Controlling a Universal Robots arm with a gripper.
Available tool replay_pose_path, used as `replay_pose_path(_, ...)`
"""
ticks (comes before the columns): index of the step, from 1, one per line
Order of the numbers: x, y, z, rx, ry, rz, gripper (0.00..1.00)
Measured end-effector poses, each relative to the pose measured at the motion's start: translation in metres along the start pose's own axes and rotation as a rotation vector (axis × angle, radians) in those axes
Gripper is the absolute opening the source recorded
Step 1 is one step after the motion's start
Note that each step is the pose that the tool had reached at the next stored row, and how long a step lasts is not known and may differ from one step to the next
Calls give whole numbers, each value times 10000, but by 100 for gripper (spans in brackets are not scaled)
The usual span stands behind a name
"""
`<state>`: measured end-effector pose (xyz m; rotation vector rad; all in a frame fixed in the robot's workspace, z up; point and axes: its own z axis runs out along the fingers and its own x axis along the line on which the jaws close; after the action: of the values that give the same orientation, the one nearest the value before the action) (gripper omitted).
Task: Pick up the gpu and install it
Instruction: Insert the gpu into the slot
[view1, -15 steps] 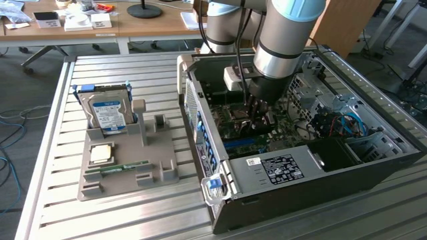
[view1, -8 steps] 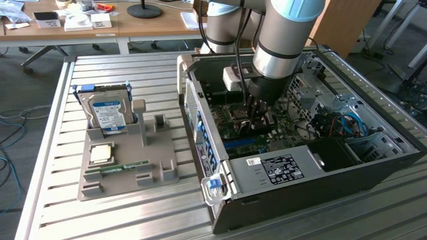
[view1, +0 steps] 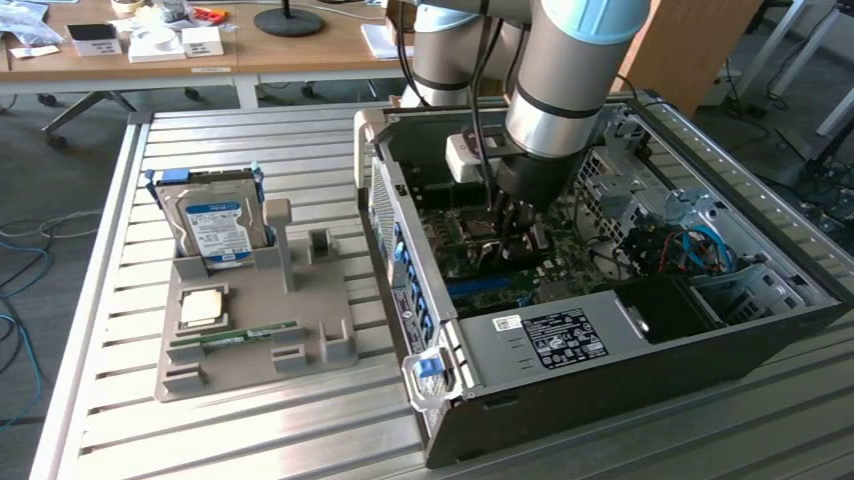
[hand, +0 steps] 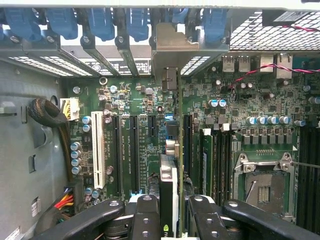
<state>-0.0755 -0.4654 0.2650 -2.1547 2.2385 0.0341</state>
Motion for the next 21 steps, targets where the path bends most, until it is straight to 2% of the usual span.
replay_pose_path(6, 2, 24, 0, -1, 7, -1, 27)
replay_pose_path(11, 2, 31, 11, 4, 122, -1, 27)
replay_pose_path(21, -3, 40, 36, 5, 137, 0, 27)
